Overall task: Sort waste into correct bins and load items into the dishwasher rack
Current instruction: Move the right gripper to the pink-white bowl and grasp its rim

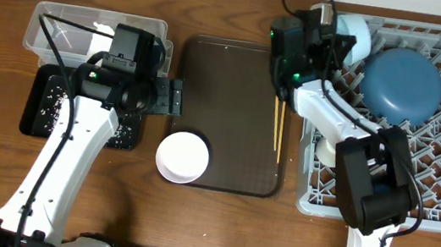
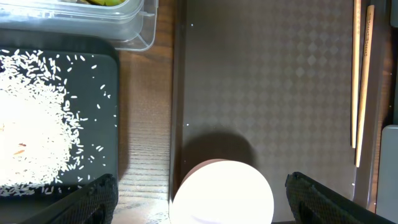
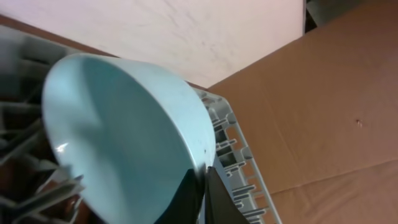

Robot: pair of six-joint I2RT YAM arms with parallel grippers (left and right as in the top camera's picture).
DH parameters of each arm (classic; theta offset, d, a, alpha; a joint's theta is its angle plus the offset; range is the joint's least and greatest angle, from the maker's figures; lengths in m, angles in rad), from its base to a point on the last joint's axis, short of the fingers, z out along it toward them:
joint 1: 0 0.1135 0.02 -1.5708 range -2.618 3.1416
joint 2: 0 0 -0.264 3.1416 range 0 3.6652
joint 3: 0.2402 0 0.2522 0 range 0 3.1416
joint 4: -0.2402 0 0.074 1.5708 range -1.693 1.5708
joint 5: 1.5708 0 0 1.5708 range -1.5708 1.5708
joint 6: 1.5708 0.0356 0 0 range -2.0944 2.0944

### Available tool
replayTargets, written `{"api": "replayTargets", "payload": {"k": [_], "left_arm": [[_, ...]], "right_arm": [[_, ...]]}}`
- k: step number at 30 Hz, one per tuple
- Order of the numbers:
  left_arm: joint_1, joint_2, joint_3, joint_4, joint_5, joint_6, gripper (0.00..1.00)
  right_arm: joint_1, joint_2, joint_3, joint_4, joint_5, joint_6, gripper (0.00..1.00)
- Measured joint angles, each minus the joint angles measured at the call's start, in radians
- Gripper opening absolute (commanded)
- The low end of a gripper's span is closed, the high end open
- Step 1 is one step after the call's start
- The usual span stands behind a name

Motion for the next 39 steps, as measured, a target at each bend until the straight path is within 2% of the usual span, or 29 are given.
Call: {"api": "replayTargets", "payload": {"k": [1, 4, 7, 12, 21, 27, 31, 33, 39], "left_arm": [[0.000, 0.000, 0.000, 0.000, 0.000, 0.000, 0.89], [0.000, 0.000, 0.000, 0.000, 0.000, 0.000, 0.89], [0.000, 0.000, 0.000, 0.000, 0.000, 0.000, 0.89], [0.000, 0.000, 0.000, 0.000, 0.000, 0.000, 0.89], [0.000, 0.000, 0.000, 0.000, 0.000, 0.000, 0.89], [0.000, 0.000, 0.000, 0.000, 0.000, 0.000, 0.89], [0.000, 0.000, 0.000, 0.000, 0.000, 0.000, 0.89], [0.000, 0.000, 0.000, 0.000, 0.000, 0.000, 0.89], [0.000, 0.000, 0.000, 0.000, 0.000, 0.000, 0.89]], "right_arm": [[0.006, 0.000, 0.000, -0.001, -0.002, -0.001, 0.49], [0.020, 0.001, 0.000, 0.005, -0.002, -0.014, 0.73], [0.031, 0.002, 0.000, 0.022, -0.002, -0.013, 0.82], [0.031, 0.002, 0.000, 0.026, -0.003, -0.016, 0.87], [0.103, -0.023, 0.000, -0.030, -0.027, 0.007, 0.88], [0.162, -0.075, 0.005, -0.342, -0.161, 0.217, 0.92], [0.182, -0.125, 0.005, -0.550, -0.459, 0.420, 0.86], [0.182, -0.148, 0.005, -0.600, -0.634, 0.500, 0.81], [0.185, -0.177, 0.001, -0.697, -1.194, 0.747, 0.77]]}}
